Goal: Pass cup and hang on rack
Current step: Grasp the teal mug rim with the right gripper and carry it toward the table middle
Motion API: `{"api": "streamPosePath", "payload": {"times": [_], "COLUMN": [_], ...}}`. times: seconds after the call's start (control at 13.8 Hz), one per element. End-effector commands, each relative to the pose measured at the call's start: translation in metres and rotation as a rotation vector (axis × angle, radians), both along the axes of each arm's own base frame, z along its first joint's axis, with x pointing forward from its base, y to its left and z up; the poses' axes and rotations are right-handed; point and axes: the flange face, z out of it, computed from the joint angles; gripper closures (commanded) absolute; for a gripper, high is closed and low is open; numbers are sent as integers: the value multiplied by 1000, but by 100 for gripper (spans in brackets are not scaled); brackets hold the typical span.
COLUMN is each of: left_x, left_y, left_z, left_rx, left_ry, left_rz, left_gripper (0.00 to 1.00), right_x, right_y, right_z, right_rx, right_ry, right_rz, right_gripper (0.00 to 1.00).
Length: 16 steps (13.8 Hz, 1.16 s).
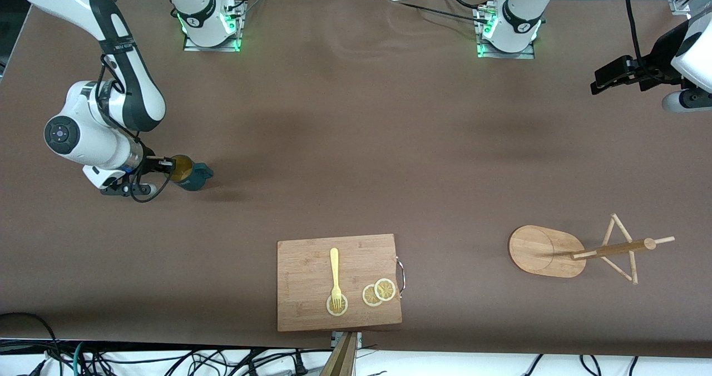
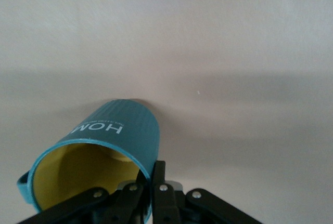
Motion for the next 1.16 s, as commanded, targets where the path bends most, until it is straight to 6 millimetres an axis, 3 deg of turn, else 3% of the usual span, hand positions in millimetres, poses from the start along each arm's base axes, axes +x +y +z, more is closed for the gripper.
{"api": "streamPosePath", "payload": {"times": [0.0, 0.15, 0.44, 0.65, 0.87, 1.02, 1.09], "left_x": [3, 4, 4, 4, 3, 3, 3], "left_y": [1, 1, 2, 2, 3, 2, 2], "left_z": [7, 7, 7, 6, 7, 7, 7], "left_rx": [-8, -14, -12, -11, -11, -11, -11], "left_ry": [-6, -7, -6, -4, -7, -6, -6], "left_rz": [-1, 2, 0, 2, 2, 0, 0], "left_gripper": [0, 0, 0, 0, 0, 0, 0], "right_x": [13, 22, 20, 9, -12, -24, -25], "right_y": [29, 70, 209, 307, 404, 451, 465], "right_z": [28, 47, 76, 79, 75, 67, 60], "right_rx": [31, 37, 35, 45, 33, 45, 43], "right_ry": [-39, -33, -48, -65, -40, -36, -33], "right_rz": [15, -53, -129, -209, -163, -164, -224], "right_gripper": [100, 100, 100, 100, 100, 100, 100]}}
